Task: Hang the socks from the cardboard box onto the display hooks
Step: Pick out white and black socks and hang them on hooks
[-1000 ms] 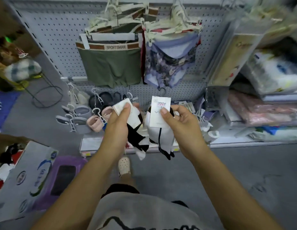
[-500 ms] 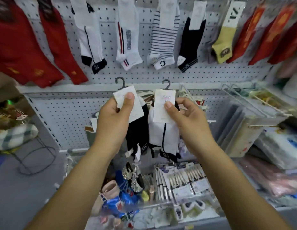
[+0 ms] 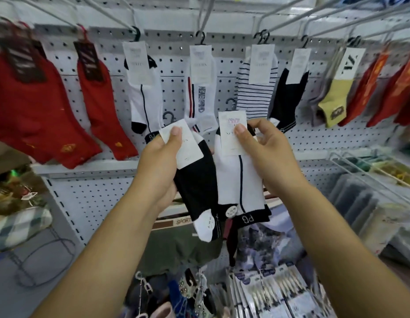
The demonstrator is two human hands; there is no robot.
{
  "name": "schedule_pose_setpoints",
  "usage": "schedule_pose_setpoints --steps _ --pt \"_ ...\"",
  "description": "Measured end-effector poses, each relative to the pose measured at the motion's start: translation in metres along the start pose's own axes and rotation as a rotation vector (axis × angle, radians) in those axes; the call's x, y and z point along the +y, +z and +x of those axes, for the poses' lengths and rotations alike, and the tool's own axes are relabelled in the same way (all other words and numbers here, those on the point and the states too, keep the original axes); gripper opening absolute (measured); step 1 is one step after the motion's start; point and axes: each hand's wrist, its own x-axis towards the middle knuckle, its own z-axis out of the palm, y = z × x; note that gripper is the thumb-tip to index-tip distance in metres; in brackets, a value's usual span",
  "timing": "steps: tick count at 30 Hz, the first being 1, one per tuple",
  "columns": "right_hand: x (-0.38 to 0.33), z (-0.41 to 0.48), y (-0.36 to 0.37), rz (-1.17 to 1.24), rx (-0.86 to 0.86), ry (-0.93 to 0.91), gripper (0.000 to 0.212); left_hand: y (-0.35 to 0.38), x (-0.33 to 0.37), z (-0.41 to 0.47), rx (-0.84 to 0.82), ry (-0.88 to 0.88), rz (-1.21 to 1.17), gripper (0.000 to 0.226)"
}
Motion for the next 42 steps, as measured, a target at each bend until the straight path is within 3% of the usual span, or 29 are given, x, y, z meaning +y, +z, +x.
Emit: schedule_pose_setpoints --steps 10,18,26,34,36,38,40,42 --pt "0.01 0.007 -0.018 -0.009 -0.07 0.062 0.01 0.013 -0.016 -0.016 -0.099 -0.19 -0.14 0.031" --pt "0.021 -0.022 -0.053 0.031 0.093 0.108 0.018 0.049 -0.036 -0.023 -0.22 -0.219 -0.12 0.03" --pt "-0.005 -0.019 -0.057 -0.022 0.114 0.017 0.025 0.057 0.006 -0.008 -0.27 -0.001 -0.049 0.024" --pt "-0.041 0.014 -0.013 -0.033 0.02 -0.093 0.023 0.027 0.058 0.034 -0.058 0.363 0.143 0.024" --pt "-0.045 0.021 0.0 -0.073 0.0 -0.109 0.023 0.016 0.068 0.046 -0.008 0.408 0.204 0.036" --pt "-0.048 0.027 0.01 -0.111 -0.029 -0.118 0.024 0.005 0.077 0.06 0.023 0.436 0.218 0.016" --pt "-0.052 0.032 0.017 -0.118 -0.057 -0.133 0.02 -0.001 0.086 0.07 0.049 0.463 0.265 0.03" --pt "-0.055 0.035 0.022 -0.123 -0.063 -0.136 0.019 -0.01 0.094 0.081 0.086 0.488 0.28 0.025"
